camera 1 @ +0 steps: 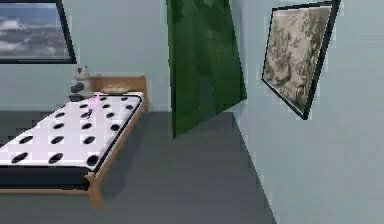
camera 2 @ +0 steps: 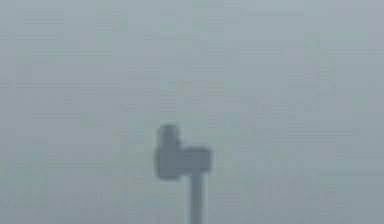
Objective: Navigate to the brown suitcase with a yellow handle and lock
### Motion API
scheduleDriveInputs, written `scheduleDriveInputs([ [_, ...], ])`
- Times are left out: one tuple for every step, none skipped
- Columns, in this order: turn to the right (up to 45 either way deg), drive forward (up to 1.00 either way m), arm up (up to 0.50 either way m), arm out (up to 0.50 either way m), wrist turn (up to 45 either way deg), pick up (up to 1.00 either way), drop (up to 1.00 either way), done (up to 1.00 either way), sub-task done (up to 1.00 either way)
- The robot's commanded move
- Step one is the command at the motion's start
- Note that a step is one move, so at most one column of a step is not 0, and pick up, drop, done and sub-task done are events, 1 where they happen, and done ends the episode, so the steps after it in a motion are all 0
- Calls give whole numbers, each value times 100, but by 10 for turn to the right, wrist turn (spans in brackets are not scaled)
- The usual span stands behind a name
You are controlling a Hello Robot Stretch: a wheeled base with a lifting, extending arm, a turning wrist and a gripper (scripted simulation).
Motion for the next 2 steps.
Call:
scheduleDriveInputs([
  [-450, 0, 0, 0, 0, 0, 0, 0, 0],
  [-300, 0, 0, 0, 0, 0, 0, 0, 0],
])
